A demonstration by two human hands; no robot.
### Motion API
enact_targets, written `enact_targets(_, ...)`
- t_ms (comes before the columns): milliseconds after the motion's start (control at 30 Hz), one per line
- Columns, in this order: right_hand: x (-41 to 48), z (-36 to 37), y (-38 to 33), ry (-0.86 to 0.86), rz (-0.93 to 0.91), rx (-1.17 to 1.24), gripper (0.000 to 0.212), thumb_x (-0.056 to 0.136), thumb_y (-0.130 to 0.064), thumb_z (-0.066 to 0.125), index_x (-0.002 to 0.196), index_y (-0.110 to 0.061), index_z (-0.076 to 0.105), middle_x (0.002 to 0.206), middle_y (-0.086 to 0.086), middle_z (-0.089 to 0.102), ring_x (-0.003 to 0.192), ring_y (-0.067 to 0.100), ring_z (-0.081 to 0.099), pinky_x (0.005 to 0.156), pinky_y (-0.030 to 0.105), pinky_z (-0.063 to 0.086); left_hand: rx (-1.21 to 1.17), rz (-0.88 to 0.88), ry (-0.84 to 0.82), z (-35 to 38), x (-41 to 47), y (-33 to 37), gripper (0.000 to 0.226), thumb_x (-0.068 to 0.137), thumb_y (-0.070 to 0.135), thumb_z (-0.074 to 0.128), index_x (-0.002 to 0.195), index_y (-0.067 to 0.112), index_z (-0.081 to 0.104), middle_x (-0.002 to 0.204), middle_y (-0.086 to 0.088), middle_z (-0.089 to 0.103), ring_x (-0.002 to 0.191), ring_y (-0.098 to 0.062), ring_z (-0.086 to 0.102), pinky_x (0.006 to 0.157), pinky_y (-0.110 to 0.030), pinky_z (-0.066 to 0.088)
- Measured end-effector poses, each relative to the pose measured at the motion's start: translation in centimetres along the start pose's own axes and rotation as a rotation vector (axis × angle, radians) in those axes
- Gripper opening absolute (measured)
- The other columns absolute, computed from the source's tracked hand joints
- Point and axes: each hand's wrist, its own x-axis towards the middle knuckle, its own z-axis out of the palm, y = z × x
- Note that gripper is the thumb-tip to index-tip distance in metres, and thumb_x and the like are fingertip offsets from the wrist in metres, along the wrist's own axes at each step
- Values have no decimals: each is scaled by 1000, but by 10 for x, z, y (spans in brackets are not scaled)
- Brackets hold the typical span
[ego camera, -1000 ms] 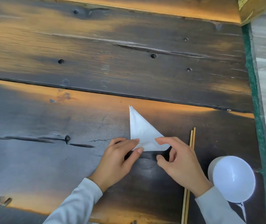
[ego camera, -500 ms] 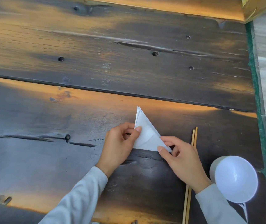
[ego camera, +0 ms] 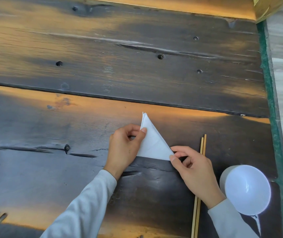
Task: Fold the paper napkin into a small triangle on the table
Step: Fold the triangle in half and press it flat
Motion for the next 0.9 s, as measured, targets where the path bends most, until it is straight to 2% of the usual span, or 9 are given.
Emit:
enact_targets(133,1,1,4,8,17,11,24,90,-26,74,108,-42,68,83,-26,70,78,3,66,64,7,52,37,-11,37,3,4,2,16,88,42,72,82,28,74,69,17,71,54,-3,59,62,-34,52)
enact_targets(267,1,0,3,-4,-2,11,27,90,-24,74,106,-44,65,91,-40,65,78,0,66,62,4,50,64,-12,85,5,9,2,15,87,41,74,77,30,74,67,21,69,57,3,57,62,-27,48)
enact_targets(333,2,0,3,-8,-2,14,27,90,-24,74,106,-44,65,91,-41,65,79,0,66,63,4,50,91,-6,110,5,10,3,15,86,41,74,76,29,73,68,22,69,60,3,59,64,-23,44)
enact_targets(500,2,-1,3,-2,-21,23,27,89,-24,75,105,-44,65,92,-41,65,81,-1,66,64,4,50,123,-17,123,5,11,4,17,86,40,75,74,28,72,65,17,68,60,-1,61,67,-27,50)
enact_targets(567,2,-1,3,-1,-20,29,27,89,-24,75,104,-45,64,92,-40,65,82,-1,66,63,4,50,131,-22,124,5,12,4,17,86,39,75,73,28,72,63,19,67,59,3,59,67,-26,49)
enact_targets(900,2,-3,-1,10,-30,54,33,89,-25,76,98,-53,62,91,-36,67,77,2,67,62,8,52,179,-30,140,5,13,7,19,85,39,76,71,27,71,64,14,68,62,3,59,64,-21,45)
